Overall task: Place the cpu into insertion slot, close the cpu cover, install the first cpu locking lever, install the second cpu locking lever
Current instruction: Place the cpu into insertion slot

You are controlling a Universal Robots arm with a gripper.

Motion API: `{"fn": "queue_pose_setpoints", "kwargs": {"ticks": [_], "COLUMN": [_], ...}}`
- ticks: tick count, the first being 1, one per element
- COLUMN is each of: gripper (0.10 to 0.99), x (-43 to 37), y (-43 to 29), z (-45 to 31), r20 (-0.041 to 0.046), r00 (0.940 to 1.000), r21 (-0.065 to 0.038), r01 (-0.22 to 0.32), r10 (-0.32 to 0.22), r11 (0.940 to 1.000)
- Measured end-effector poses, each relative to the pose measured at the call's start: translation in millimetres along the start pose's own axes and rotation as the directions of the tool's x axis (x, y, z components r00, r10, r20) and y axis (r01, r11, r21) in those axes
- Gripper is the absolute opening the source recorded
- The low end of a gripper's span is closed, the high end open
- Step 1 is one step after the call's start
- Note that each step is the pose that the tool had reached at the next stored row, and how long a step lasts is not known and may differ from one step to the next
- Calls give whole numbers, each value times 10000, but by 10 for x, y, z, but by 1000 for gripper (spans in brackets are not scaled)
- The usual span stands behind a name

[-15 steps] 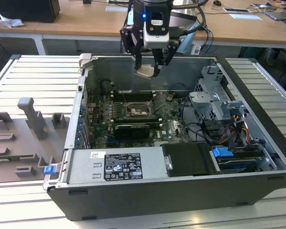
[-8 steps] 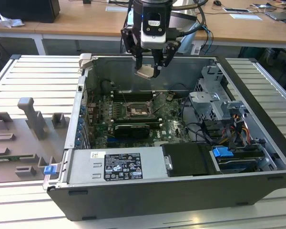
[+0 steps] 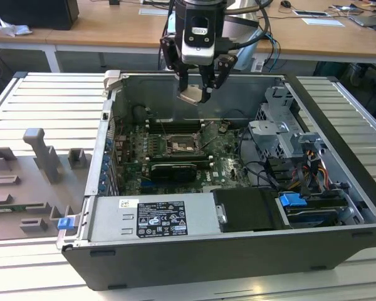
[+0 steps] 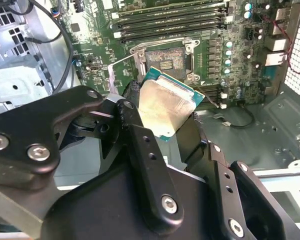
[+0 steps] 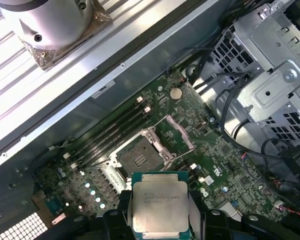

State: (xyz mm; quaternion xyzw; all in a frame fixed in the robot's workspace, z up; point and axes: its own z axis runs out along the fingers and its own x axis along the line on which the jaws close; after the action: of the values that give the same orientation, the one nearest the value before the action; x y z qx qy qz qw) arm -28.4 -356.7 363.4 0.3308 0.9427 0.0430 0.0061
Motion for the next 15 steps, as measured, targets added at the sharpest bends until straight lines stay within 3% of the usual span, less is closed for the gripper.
{"fn": "queue_pose_setpoints", "kwargs": {"ticks": [9, 12, 15], "gripper": [537, 537, 537], "x": [0, 0, -1], "y": [-1, -2, -5], "z": [16, 29, 56], "r20": [73, 115, 171], "r00": [9967, 9912, 9799], "r21": [-9, -24, -45], "r01": [-805, -1319, -1985], "r10": [805, 1319, 1985], "r11": [9968, 9913, 9801]}}
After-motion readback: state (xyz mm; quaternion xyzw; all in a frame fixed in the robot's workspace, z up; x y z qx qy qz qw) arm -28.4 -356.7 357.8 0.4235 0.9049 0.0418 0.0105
